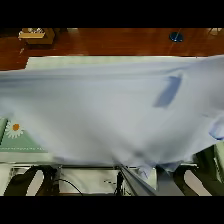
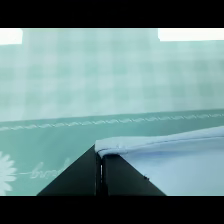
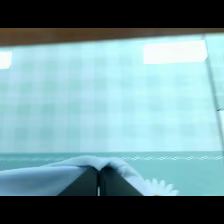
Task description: Fold the shirts.
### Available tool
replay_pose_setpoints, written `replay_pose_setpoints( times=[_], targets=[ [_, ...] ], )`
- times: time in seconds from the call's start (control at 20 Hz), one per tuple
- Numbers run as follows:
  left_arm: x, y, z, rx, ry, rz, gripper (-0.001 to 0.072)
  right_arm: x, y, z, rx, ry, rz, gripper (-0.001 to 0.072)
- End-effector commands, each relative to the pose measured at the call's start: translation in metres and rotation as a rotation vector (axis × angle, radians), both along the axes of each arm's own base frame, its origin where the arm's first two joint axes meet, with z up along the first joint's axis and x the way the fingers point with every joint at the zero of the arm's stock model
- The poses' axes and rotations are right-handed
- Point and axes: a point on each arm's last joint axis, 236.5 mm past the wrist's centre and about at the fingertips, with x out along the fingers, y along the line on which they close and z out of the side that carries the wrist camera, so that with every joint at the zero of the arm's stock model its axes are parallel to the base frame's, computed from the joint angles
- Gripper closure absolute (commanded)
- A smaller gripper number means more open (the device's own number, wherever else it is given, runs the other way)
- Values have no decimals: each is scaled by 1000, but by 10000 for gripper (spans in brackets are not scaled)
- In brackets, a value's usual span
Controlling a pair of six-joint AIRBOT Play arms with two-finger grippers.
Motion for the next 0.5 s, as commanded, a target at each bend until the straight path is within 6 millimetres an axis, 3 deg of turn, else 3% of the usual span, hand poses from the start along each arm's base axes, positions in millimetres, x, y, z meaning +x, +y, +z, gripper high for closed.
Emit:
replay_pose_setpoints(
  times=[0.0, 0.2, 0.45],
  targets=[
    [64, -1, -59, -114, 134, -31, 690, 66, -2, -62, 125, 193, 67, 696],
    [118, 10, -128, -175, 332, -24, 690, 118, -17, -129, 197, 359, 62, 696],
    [173, -1, -203, -211, 457, -44, 689, 174, -18, -196, 224, 435, 67, 696]
  ],
)
